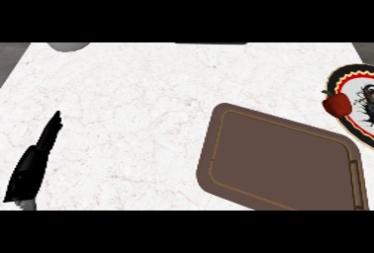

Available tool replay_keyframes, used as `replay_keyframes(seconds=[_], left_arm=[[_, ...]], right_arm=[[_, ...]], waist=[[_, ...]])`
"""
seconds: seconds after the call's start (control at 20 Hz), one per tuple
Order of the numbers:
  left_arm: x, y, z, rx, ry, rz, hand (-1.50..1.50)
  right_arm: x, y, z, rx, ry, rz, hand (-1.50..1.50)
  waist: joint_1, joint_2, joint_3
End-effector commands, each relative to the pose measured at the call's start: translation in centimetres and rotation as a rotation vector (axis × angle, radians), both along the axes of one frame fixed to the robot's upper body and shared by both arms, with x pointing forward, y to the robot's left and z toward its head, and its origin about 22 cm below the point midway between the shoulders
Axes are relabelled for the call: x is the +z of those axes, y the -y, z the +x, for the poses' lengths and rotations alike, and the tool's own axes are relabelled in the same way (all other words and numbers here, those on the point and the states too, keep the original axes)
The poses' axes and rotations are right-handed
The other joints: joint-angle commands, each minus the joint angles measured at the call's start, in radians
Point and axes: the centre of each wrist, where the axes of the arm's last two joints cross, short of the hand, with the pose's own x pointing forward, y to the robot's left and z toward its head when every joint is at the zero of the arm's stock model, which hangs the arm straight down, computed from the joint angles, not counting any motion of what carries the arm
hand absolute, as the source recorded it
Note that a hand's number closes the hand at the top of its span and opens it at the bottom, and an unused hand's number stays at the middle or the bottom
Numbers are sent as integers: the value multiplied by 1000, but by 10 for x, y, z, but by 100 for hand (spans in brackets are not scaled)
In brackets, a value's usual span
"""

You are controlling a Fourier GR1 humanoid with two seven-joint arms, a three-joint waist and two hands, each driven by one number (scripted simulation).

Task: Pick the bell pepper from the tray and place it in the plate

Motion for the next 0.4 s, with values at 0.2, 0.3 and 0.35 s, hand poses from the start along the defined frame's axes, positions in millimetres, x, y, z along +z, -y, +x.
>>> replay_keyframes(seconds=[0.2, 0.3, 0.35], left_arm=[[5, 1, 5, -6, 5, -7, 0], [0, 4, 4, -11, 2, 4, 0], [4, 0, -1, -13, 11, -9, 0]], right_arm=[[14, 22, -35, 44, 41, -21, -150], [13, 23, -38, 34, 32, -22, -150], [16, 25, -39, -2, 56, -18, -150]], waist=[[-3, 4, 5], [-2, 5, 4], [13, 2, 6]])
